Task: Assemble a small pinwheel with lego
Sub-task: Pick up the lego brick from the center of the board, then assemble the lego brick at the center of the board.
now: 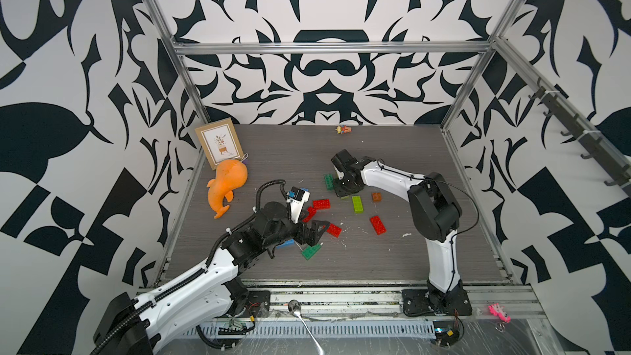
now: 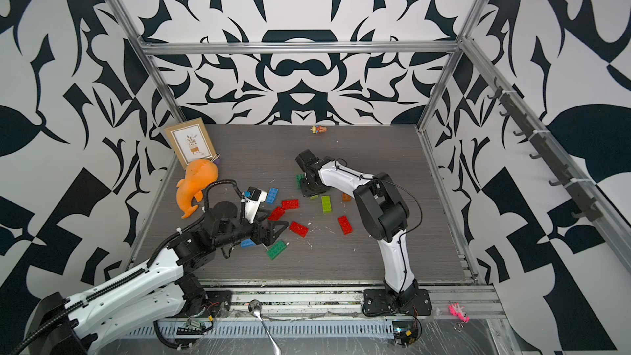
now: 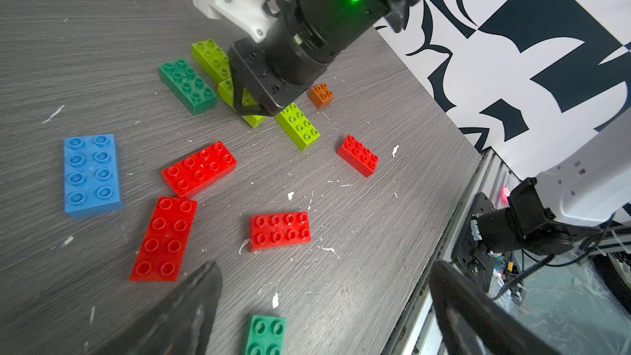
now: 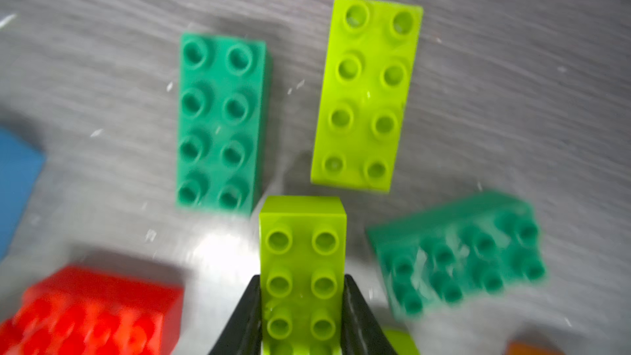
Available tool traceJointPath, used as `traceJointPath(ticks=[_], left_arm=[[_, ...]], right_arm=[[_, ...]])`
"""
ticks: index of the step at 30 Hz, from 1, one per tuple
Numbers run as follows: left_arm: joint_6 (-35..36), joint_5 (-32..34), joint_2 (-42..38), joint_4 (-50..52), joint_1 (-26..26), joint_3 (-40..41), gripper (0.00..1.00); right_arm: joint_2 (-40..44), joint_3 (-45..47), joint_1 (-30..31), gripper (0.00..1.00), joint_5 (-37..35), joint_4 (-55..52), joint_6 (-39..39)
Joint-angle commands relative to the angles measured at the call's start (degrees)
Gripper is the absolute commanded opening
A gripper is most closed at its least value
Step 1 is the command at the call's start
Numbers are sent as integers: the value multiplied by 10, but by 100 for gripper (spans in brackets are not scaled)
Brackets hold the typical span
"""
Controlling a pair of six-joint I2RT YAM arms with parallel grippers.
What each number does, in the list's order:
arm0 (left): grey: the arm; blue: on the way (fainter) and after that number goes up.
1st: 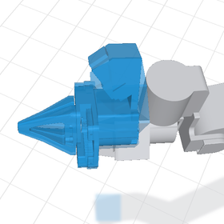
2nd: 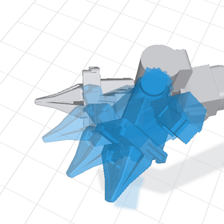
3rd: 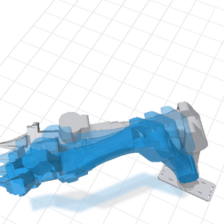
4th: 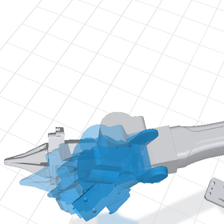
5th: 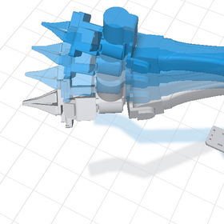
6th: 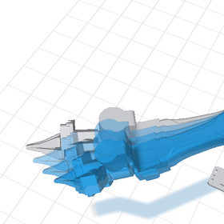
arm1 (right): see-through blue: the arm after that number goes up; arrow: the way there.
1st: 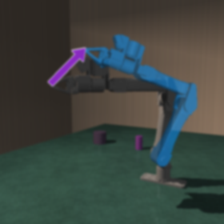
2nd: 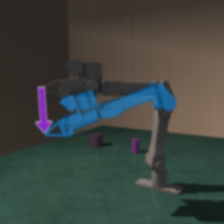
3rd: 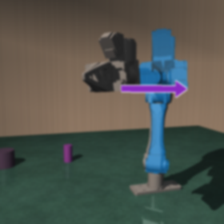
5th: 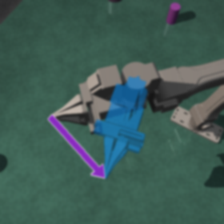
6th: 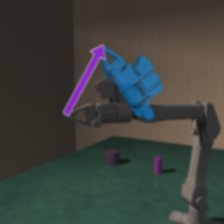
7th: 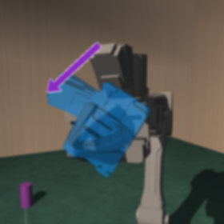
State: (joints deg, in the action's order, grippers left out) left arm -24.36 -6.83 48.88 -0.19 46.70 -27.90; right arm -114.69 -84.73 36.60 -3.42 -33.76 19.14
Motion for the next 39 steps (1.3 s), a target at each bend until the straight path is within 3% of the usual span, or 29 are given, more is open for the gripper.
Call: traceJointPath(ticks=[1, 8, 14, 21, 29, 39], left_arm=[[0, 3, -13, -10, 1, 8, 99], [-6, -28, -18, -35, 2, 16, 99], [-7, -49, -14, -44, 3, 16, 99], [-8, -58, -12, -50, 3, 18, 99], [-7, -56, -6, -49, 3, 18, 99], [-8, -63, -7, -49, 3, 17, 99]], right_arm=[[125, 45, 12, 20, -17, 9, 22], [336, 235, 31, 17, -19, 14, 96], [416, 365, 73, 17, -45, 18, 163], [367, 416, 77, 16, -39, 83, 185], [283, 385, 76, 16, -33, 113, 180], [249, 356, 73, 19, -59, 101, 177]])
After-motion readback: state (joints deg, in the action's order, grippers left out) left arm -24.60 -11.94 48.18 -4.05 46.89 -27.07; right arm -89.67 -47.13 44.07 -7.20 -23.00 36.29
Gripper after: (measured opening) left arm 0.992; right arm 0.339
